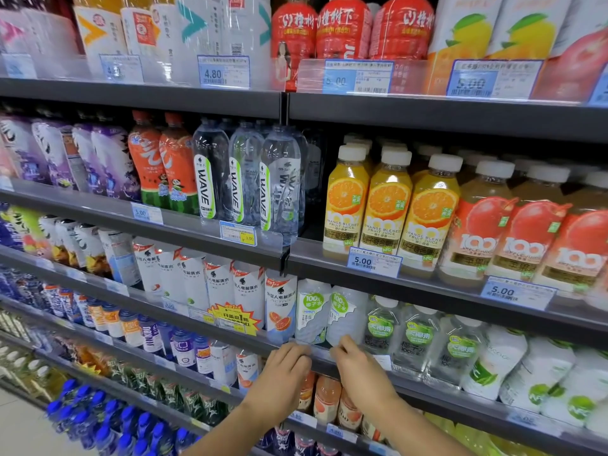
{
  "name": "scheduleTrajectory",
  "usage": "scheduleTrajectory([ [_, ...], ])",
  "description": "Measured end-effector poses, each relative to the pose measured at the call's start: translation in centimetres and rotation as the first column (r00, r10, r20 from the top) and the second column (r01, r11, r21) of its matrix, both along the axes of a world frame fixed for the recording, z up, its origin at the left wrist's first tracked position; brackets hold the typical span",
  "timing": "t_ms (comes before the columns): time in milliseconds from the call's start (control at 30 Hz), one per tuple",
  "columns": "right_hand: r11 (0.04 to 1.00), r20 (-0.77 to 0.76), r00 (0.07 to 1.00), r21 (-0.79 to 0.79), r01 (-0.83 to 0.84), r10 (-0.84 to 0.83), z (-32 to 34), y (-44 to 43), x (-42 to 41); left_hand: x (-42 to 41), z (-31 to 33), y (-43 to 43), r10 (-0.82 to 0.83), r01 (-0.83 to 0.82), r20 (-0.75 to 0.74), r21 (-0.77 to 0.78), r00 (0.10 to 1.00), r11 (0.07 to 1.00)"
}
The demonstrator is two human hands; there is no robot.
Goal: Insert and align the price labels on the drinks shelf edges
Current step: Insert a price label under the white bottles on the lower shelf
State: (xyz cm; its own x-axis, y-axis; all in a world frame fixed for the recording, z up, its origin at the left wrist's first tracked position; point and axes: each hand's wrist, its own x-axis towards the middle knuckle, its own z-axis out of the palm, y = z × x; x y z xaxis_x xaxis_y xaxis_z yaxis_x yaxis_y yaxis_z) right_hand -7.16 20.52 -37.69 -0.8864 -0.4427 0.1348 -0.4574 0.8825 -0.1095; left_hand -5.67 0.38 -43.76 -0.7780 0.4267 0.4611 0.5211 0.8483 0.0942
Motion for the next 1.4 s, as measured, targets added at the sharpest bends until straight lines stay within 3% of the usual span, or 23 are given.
scheduleTrajectory([
  [200,0.998,-0.104,0.995,0.067,-0.006,0.013,0.2,-0.5,0.3,-0.5,0.0,0.1,0.011,-0.011,0.012,-0.009,1.000,1.000],
  [400,0.999,-0.124,0.992,-0.020,0.033,-0.035,0.6,2.8,1.0,-0.9,1.1,0.5,0.002,-0.003,0.011,0.045,1.000,0.999],
  [533,0.996,-0.141,0.989,-0.083,0.040,-0.052,1.0,6.1,1.3,-0.9,2.8,2.1,-0.004,-0.097,0.291,0.331,0.957,0.939],
  [600,0.969,-0.092,0.995,-0.245,0.016,-0.040,1.6,6.5,1.7,-1.2,3.6,2.9,-0.057,-0.163,0.425,0.464,0.904,0.871],
  [700,0.895,0.075,0.997,-0.442,0.066,-0.036,2.2,6.4,2.2,-1.5,4.0,3.4,-0.119,-0.210,0.489,0.565,0.864,0.798],
  [900,0.734,0.314,0.947,-0.627,0.261,-0.069,2.3,6.1,2.5,-0.8,5.0,3.8,-0.210,-0.181,0.502,0.620,0.839,0.763],
  [1400,0.764,0.281,0.959,-0.611,0.205,-0.033,2.4,7.3,4.2,1.4,5.4,6.0,-0.147,-0.194,0.445,0.632,0.883,0.751],
])
